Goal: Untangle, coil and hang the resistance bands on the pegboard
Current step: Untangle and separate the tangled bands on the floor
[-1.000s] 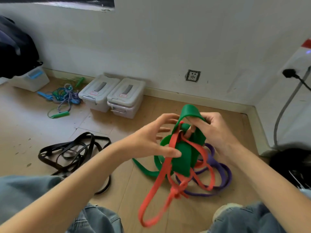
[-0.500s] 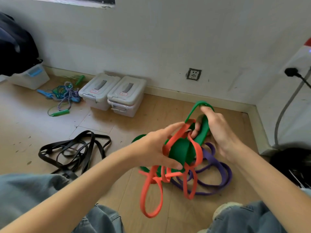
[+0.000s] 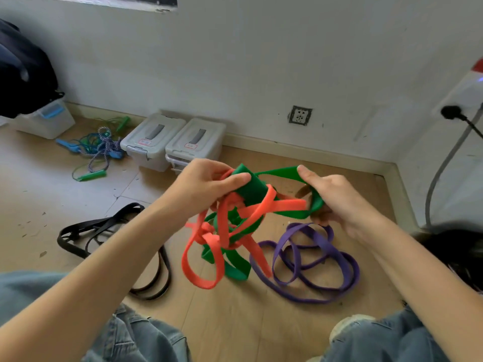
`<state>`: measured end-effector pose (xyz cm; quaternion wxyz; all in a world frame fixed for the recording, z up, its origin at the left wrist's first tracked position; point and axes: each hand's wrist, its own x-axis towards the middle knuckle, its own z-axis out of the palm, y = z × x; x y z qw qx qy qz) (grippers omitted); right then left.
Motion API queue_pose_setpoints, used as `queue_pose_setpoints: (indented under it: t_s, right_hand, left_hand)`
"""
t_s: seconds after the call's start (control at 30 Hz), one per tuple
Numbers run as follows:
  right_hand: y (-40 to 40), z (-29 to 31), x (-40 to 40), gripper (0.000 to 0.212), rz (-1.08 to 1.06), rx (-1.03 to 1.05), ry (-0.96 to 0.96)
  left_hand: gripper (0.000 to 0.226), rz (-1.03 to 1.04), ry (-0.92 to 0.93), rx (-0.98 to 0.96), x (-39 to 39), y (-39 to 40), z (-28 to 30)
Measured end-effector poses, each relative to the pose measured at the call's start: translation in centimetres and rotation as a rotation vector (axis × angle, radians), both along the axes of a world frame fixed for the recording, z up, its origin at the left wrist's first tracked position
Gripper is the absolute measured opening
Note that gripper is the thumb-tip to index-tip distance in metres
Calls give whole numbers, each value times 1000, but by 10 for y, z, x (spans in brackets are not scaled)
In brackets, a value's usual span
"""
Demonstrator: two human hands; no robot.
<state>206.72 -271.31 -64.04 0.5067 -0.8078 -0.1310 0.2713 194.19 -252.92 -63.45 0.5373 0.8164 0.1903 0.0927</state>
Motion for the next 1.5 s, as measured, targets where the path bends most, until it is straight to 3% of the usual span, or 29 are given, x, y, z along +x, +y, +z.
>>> queue_pose_setpoints:
  t_s: [0.1, 0.2, 0.3, 0.4, 0.47, 0.53, 0.6, 0.67, 0.77, 0.9, 0.97, 1.03, 1.17, 1.27, 1.33, 1.4, 1.5]
  right_hand:
    - [1, -3, 4, 61, -81, 71, -37]
    - [-1, 1, 11, 64, -171, 116, -74]
    - [-2, 7, 4, 66, -30, 88, -69]
    - [0, 12, -14, 54, 316, 215, 103]
    - [4, 14, -23, 58, 523, 286, 283]
    - [3, 14, -23, 55, 564, 278, 332]
    - [1, 14, -21, 35, 540, 212, 184]
    - [0, 11, -23, 34, 496, 134, -8]
    - [0, 4, -23, 28, 381, 140, -139]
    - [7, 1, -29, 31, 389, 64, -511]
    - [11, -1, -36, 32, 356, 61, -685]
    - [12, -3, -38, 31, 279, 107, -741]
    - [8, -4, -15, 26, -75, 295, -516]
    - [4, -1, -3, 25, -229, 458, -244]
    - [5, -3, -7, 26, -207, 511, -96]
    - [5, -6, -18, 26, -58, 490, -78]
    - [7, -3, -33, 29, 180, 546, -91]
  left_hand:
    - [52, -237, 218, -25, -4, -7, 6]
    - [57, -419, 319, 14, -7, -7, 9]
    - [44, -363, 239, -18, -5, 1, 8]
    - [17, -245, 174, -61, -1, -12, -5]
    - [20, -133, 145, -115, 3, -25, -18]
    - [21, -47, 137, -276, 5, -28, -25]
    - [22, -52, 142, -488, 4, -25, -23]
    - [18, -91, 134, -659, 2, -20, -19]
    - [21, -169, 141, -758, 0, -12, -10]
    - [37, -185, 119, -604, -1, -18, -4]
    - [28, -40, 34, -471, 4, -23, -8]
    - [12, 92, -19, -294, 8, -21, -10]
    - [22, 197, -44, -260, 5, -1, -21]
    - [16, 293, 1, -47, 0, 20, -26]
    - [18, 252, 92, 58, 0, 23, -25]
    - [44, -6, 141, -60, 1, 5, -28]
    - [56, -254, 4, -122, 6, -36, -38]
